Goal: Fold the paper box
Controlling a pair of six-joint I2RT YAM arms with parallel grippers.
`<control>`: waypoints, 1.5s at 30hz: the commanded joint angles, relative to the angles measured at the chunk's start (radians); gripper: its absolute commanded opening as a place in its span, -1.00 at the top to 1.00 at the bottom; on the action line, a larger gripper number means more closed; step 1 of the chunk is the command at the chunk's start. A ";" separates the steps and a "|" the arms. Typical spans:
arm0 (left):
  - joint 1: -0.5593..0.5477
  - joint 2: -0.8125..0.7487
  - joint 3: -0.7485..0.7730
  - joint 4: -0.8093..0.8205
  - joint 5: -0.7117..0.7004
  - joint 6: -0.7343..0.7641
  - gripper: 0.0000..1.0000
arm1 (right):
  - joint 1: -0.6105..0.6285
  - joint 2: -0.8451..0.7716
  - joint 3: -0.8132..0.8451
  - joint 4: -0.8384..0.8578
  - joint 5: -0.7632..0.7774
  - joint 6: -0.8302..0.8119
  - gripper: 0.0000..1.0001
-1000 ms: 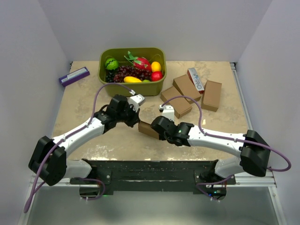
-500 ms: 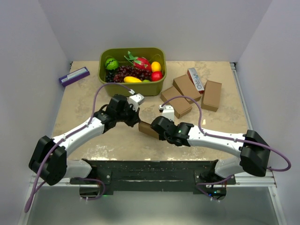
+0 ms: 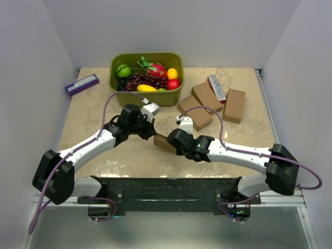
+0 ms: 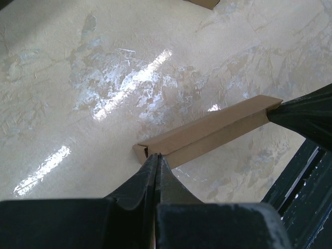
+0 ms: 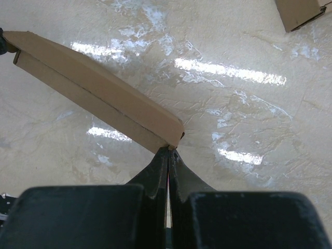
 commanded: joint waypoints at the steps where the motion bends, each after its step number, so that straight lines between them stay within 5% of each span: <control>1: -0.018 0.025 0.002 -0.002 0.065 -0.034 1.00 | 0.002 0.035 -0.001 -0.011 0.001 0.019 1.00; 16: -0.020 0.039 -0.007 -0.040 -0.026 -0.051 1.00 | 0.002 0.035 -0.002 -0.004 0.001 0.016 1.00; 25: -0.021 0.016 -0.001 -0.034 -0.058 -0.021 0.31 | 0.002 0.031 0.001 -0.006 0.003 0.013 1.00; 45: -0.020 0.027 0.013 -0.010 -0.055 -0.021 0.62 | 0.004 0.035 -0.001 0.002 -0.005 0.009 1.00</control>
